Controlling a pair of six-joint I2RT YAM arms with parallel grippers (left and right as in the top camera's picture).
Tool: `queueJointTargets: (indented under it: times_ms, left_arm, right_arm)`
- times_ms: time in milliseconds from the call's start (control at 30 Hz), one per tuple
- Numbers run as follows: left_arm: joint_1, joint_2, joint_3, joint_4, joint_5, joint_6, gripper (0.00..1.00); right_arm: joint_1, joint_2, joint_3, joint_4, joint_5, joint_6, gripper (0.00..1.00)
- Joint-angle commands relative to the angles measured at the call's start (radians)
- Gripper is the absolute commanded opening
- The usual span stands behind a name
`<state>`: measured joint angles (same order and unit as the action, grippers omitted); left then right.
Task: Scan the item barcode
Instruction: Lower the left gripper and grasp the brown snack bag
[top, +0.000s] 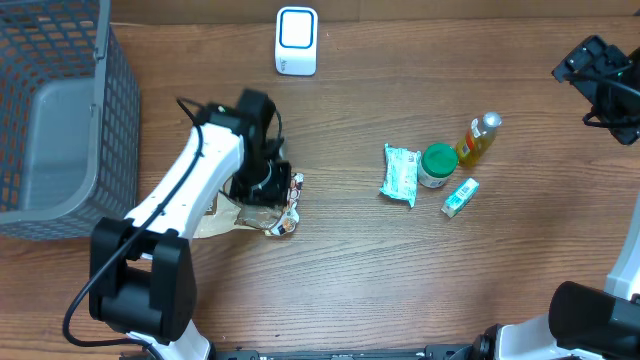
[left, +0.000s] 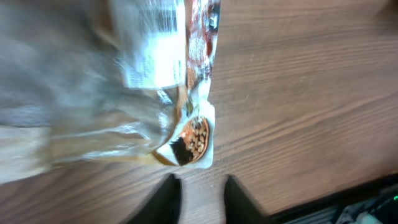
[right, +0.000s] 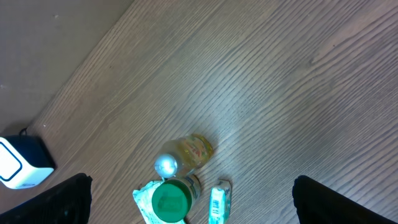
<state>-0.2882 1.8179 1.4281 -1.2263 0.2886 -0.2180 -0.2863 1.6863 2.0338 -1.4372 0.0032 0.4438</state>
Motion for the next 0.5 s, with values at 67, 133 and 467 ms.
queueJointTargets:
  times_ms: [67, 133, 467]
  left_arm:
    - [0.035, -0.002, 0.140, -0.103, -0.216, 0.021, 0.69]
    - [0.052, 0.000, 0.135, -0.129, -0.274, -0.022, 0.70]
    - [0.176, 0.000, -0.009, -0.074, -0.296, -0.032, 0.73]
  right_arm:
    - [-0.002, 0.000, -0.001, 0.002, -0.005, -0.004, 1.00]
    - [-0.002, 0.000, -0.001, 0.002, -0.005, -0.004, 1.00]
    - [-0.002, 0.000, -0.001, 0.002, -0.005, -0.004, 1.00]
